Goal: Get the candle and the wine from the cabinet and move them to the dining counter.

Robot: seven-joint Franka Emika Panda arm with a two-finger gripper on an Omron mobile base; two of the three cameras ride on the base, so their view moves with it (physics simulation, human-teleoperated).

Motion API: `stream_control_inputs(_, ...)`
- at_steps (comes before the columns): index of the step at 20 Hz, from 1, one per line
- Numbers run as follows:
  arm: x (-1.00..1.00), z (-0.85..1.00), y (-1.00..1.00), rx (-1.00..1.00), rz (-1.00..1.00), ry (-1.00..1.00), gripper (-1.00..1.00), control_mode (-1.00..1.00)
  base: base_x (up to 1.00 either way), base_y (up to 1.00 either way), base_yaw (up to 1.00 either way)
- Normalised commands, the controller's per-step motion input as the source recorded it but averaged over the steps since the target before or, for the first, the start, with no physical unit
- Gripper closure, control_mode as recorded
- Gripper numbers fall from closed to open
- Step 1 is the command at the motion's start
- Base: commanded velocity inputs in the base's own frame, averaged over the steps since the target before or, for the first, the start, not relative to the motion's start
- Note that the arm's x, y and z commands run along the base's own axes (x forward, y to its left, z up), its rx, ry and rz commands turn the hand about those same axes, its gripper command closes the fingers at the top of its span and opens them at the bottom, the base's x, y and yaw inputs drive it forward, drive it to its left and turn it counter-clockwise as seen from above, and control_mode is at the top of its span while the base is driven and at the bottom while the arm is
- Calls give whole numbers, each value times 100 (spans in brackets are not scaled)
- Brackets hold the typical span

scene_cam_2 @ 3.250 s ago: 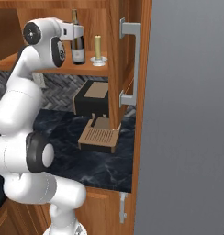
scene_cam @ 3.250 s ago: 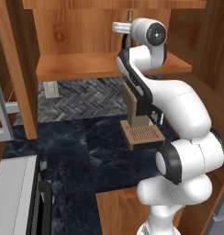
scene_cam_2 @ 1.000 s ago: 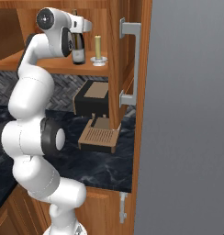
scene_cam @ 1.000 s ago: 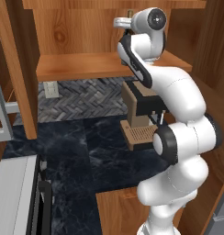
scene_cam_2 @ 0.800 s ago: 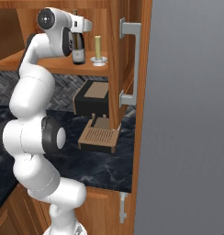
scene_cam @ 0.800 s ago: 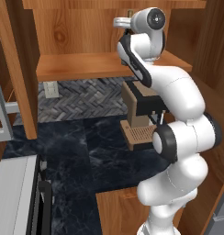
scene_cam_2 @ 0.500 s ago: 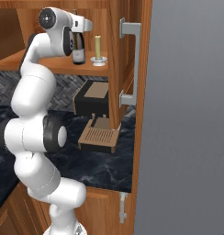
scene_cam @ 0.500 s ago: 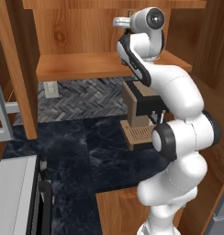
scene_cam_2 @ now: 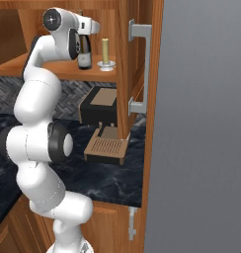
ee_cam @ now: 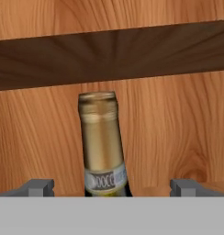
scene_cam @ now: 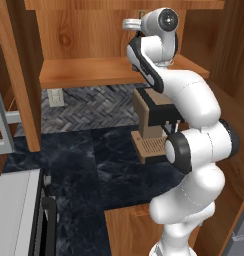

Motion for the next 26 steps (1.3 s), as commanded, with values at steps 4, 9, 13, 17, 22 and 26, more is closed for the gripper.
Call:
stream_control_inputs(4, 3, -3, 1, 0, 0, 1, -100, -100, 0, 0, 0)
stream_control_inputs(9, 2, -4, 2, 0, 0, 0, -100, -100, 0, 0, 0)
stream_control_inputs(13, 2, -5, 3, 0, 0, 1, -100, -100, 0, 0, 0)
stream_control_inputs(17, 2, -5, 3, 0, 0, 1, -100, -100, 0, 0, 0)
stream_control_inputs(22, 2, -6, 6, -1, 0, 1, 100, -100, 0, 0, 0)
stream_control_inputs(26, 5, -3, 3, -1, 0, 2, 100, -100, 0, 0, 0)
